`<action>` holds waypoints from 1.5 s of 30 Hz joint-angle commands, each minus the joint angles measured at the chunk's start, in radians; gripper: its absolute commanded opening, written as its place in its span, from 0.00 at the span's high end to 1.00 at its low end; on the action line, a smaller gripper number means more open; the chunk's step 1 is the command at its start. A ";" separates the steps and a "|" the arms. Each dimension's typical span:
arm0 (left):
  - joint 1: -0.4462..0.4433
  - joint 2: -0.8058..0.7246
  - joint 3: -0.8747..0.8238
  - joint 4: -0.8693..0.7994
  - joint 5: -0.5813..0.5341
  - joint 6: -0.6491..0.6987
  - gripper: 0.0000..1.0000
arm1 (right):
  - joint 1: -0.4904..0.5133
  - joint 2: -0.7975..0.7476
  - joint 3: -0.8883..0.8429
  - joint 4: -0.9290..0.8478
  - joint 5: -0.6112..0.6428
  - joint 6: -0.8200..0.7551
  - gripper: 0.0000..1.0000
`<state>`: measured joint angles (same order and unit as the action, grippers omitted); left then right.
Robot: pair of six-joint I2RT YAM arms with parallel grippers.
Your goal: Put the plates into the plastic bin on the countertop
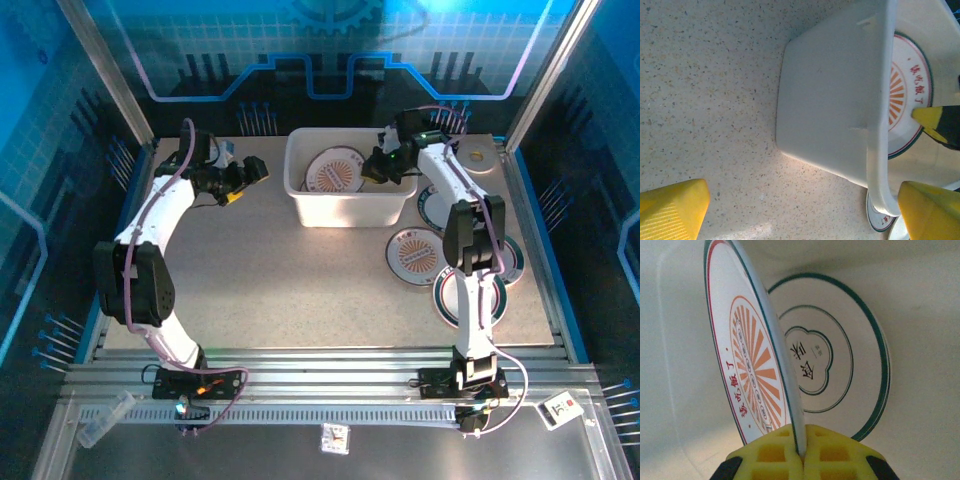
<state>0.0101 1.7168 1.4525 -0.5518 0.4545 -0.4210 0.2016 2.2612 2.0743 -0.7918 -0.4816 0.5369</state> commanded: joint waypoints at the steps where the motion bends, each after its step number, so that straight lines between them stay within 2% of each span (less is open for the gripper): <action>1: -0.004 0.000 0.009 -0.002 0.034 0.020 0.03 | 0.016 0.055 0.069 -0.058 -0.023 -0.008 1.00; 9: -0.014 -0.025 -0.018 0.021 0.033 0.003 0.03 | 0.031 0.128 0.116 -0.125 0.002 -0.036 1.00; 13: -0.027 -0.046 -0.036 0.031 0.027 0.001 0.03 | 0.035 0.124 0.110 -0.132 0.027 -0.048 0.92; 16: -0.034 -0.058 -0.050 0.035 0.020 -0.001 0.03 | 0.035 0.119 0.117 -0.140 0.035 -0.052 0.81; 19: -0.045 -0.066 -0.056 0.031 0.009 0.002 0.03 | 0.038 0.090 0.116 -0.142 0.054 -0.058 0.58; 22: -0.054 -0.078 -0.070 0.040 0.011 0.001 0.03 | 0.038 0.045 0.110 -0.130 0.046 -0.055 0.42; 28: -0.067 -0.125 -0.107 0.088 0.019 -0.031 0.03 | 0.038 -0.027 0.118 -0.156 0.094 -0.075 0.21; 33: -0.080 -0.165 -0.128 0.094 0.002 -0.035 0.03 | 0.036 -0.109 0.120 -0.185 0.165 -0.114 0.13; 39: -0.104 -0.197 -0.124 0.078 -0.058 -0.037 0.02 | 0.019 -0.231 0.121 -0.210 0.203 -0.155 0.10; 45: -0.159 -0.109 -0.010 0.031 -0.160 -0.018 0.02 | -0.052 -0.415 -0.037 -0.183 0.231 -0.167 0.09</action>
<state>-0.1158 1.5578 1.3556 -0.5034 0.3702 -0.4454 0.2096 1.9614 2.1193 -0.9493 -0.2874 0.3943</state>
